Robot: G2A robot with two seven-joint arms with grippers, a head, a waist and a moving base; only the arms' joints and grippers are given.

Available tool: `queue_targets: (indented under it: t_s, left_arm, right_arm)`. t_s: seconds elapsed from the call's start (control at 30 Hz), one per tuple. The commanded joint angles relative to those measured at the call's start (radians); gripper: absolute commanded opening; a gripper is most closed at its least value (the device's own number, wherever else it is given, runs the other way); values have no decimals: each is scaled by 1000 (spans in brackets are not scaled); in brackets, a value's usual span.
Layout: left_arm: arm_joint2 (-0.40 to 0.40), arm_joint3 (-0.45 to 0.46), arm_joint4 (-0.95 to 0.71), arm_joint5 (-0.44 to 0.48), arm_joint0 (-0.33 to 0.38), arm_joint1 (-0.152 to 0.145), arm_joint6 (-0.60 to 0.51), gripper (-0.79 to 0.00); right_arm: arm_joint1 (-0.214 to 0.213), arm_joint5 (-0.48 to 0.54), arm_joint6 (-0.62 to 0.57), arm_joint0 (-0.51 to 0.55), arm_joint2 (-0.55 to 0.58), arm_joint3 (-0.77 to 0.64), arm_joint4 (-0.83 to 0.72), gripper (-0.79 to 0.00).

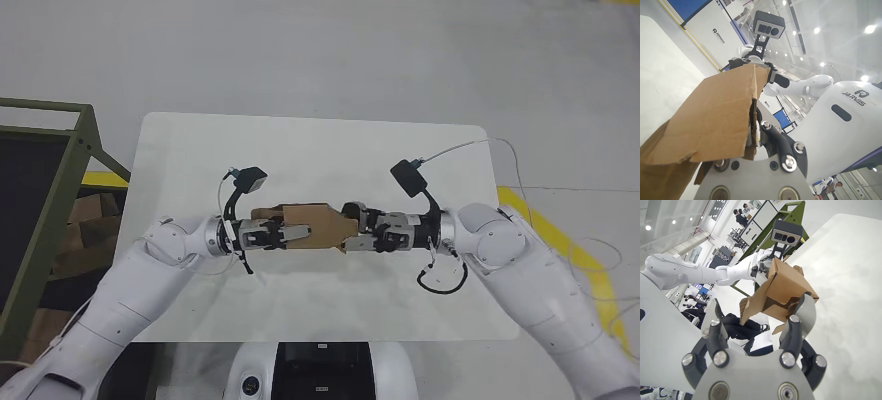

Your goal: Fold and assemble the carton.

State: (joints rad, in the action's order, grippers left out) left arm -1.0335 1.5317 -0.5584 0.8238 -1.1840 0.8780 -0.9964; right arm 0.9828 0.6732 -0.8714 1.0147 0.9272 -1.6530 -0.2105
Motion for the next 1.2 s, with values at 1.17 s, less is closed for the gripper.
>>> queue_targets:
  t_s: [1.17]
  left_arm:
    - [78,15,-17,64,37,-53,65,-785]
  right_arm:
    - [17,25,-29,7,8,79,-50,-409]
